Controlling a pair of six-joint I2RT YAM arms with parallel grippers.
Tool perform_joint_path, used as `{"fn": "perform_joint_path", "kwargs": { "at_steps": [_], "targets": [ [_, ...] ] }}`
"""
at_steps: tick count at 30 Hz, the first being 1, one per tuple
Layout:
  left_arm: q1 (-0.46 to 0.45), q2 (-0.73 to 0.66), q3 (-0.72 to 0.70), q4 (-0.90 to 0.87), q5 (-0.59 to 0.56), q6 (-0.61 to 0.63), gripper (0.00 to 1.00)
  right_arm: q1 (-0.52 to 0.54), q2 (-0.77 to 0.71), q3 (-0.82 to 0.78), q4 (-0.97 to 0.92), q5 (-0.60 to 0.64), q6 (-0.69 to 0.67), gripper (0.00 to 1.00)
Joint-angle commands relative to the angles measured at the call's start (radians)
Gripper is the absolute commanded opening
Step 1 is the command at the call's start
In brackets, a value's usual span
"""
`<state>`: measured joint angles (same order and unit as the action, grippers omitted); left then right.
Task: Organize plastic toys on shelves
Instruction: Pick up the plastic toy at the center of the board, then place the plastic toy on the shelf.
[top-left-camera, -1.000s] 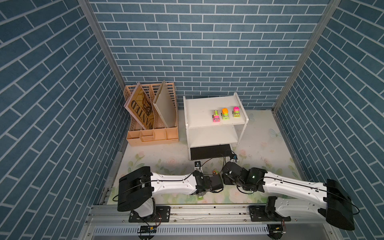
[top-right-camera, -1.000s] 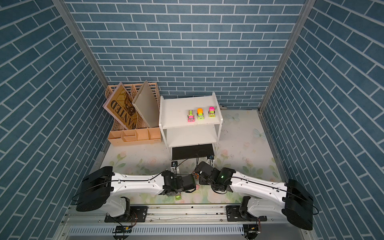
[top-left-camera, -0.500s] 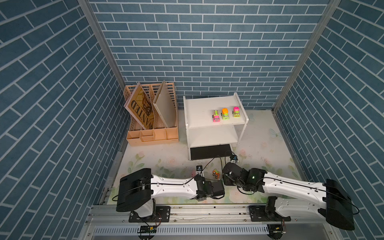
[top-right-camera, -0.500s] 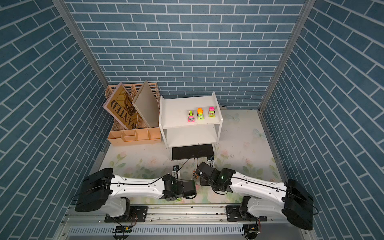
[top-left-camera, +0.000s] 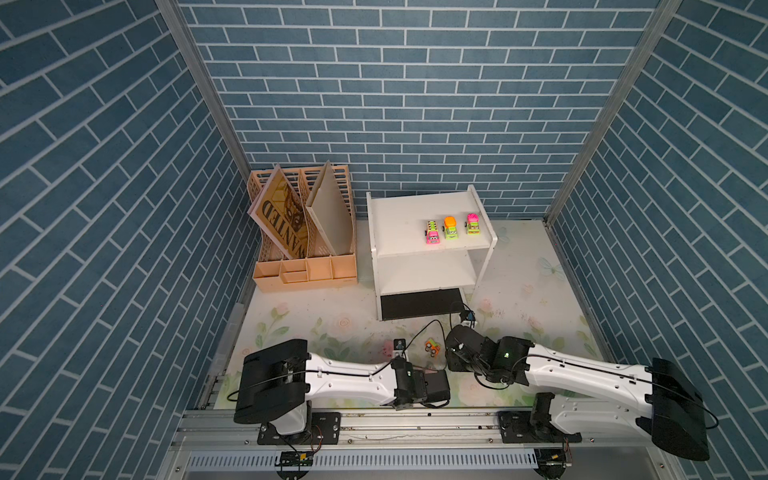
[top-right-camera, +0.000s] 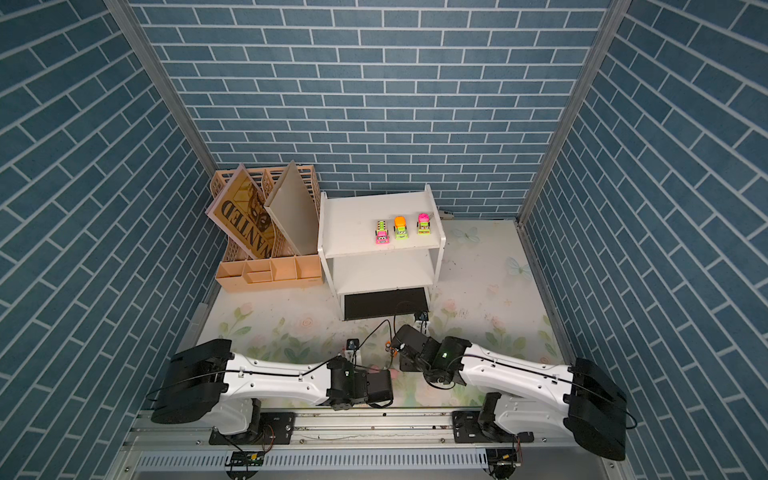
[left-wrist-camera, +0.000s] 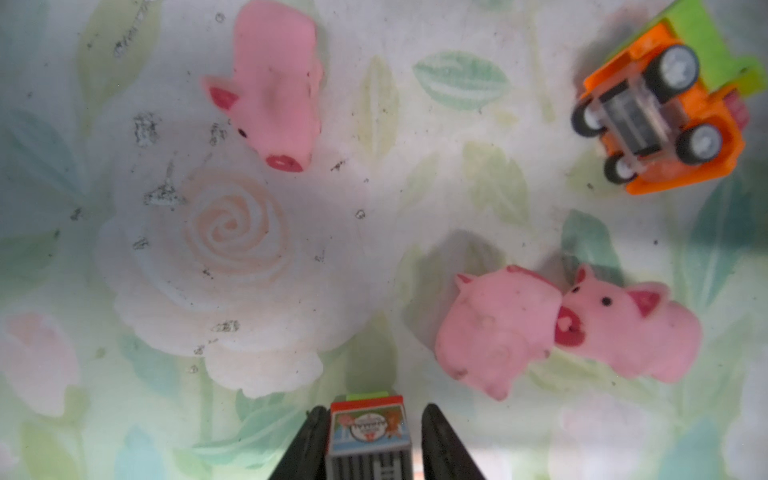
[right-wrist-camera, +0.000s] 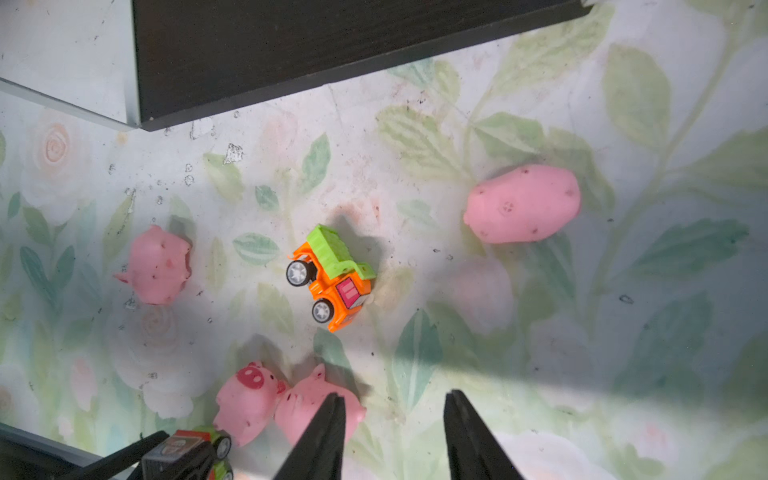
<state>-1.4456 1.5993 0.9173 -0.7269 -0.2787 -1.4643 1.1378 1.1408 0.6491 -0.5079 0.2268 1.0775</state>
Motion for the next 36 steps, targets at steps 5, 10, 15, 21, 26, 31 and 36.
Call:
{"fn": "perform_joint_path", "kwargs": {
  "at_steps": [5,10,15,21,26,31,36],
  "targets": [
    [-0.012,0.013,0.014,-0.051,-0.015,-0.013,0.24,-0.005,-0.014,-0.009,-0.017,0.005,0.017,0.43],
    [-0.014,0.003,0.069,-0.121,-0.051,-0.007,0.18,-0.004,-0.026,-0.006,-0.03,0.013,0.019,0.42],
    [-0.013,-0.058,0.229,-0.312,-0.181,0.005,0.18,-0.005,-0.039,-0.009,-0.043,0.021,0.024,0.42],
    [0.017,-0.098,0.527,-0.524,-0.345,0.088,0.18,-0.004,-0.048,-0.003,-0.061,0.032,0.023,0.42],
    [0.083,-0.053,0.829,-0.595,-0.445,0.25,0.19,-0.004,-0.045,0.012,-0.075,0.037,0.019,0.42],
    [0.175,0.041,1.107,-0.595,-0.483,0.431,0.19,-0.004,-0.047,0.019,-0.088,0.041,0.018,0.42],
    [0.258,0.149,1.372,-0.589,-0.497,0.561,0.19,-0.004,-0.053,0.024,-0.106,0.048,0.021,0.42]
  ]
}}
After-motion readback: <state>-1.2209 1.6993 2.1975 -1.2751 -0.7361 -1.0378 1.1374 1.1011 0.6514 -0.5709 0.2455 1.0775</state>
